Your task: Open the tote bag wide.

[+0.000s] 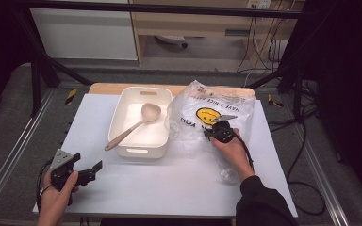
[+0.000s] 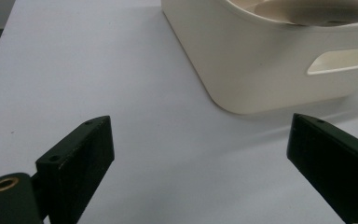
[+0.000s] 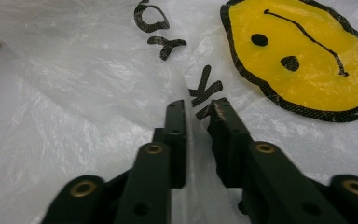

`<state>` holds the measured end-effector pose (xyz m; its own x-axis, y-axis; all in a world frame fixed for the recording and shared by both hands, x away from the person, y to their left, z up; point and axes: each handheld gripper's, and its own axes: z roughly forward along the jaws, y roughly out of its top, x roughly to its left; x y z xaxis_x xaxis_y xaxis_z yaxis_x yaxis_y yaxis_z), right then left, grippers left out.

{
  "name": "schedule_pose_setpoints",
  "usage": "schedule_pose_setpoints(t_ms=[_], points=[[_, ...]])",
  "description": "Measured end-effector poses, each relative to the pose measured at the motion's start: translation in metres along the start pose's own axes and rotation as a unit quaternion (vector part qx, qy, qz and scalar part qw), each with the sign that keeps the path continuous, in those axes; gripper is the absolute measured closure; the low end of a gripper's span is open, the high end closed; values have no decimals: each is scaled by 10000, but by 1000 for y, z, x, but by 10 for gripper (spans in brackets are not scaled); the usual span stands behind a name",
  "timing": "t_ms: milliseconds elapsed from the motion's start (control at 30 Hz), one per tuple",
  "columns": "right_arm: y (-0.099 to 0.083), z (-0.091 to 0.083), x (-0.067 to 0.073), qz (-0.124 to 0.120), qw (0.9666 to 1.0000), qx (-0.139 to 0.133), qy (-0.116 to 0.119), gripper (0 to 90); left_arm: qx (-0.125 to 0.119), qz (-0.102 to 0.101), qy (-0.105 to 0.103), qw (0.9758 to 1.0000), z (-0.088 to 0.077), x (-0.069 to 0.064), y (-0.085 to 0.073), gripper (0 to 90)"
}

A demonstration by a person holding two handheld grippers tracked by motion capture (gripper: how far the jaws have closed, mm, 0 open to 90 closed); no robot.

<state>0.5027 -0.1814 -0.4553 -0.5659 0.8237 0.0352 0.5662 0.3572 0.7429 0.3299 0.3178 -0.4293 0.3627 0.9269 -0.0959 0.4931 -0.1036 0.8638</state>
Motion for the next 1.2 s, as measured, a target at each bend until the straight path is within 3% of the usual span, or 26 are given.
schedule_pose_setpoints(t_ms=[67, 267, 633, 733, 900, 1200], points=[[1, 1, -3, 43, 10000, 4, 86, 891, 23, -9, -3, 10000, 1, 0, 0, 70], [1, -1, -4, 182, 9996, 21, 194, 900, 15, -10, -1, 10000, 1, 0, 0, 71], [-3, -36, 12, 327, 9991, -90, 261, 900, -44, 59, -60, 10000, -2, -2, 2, 71], [-1, -50, 17, 493, 9981, -269, 265, 900, -53, 96, -80, 9999, -3, -3, 2, 71], [1, -62, 20, 550, 9973, -431, 220, 900, -44, 105, -107, 9999, -2, -4, 2, 71], [4, -84, 12, 786, 9937, -793, 7, 900, -41, 122, -112, 9999, -2, -4, 3, 71]])
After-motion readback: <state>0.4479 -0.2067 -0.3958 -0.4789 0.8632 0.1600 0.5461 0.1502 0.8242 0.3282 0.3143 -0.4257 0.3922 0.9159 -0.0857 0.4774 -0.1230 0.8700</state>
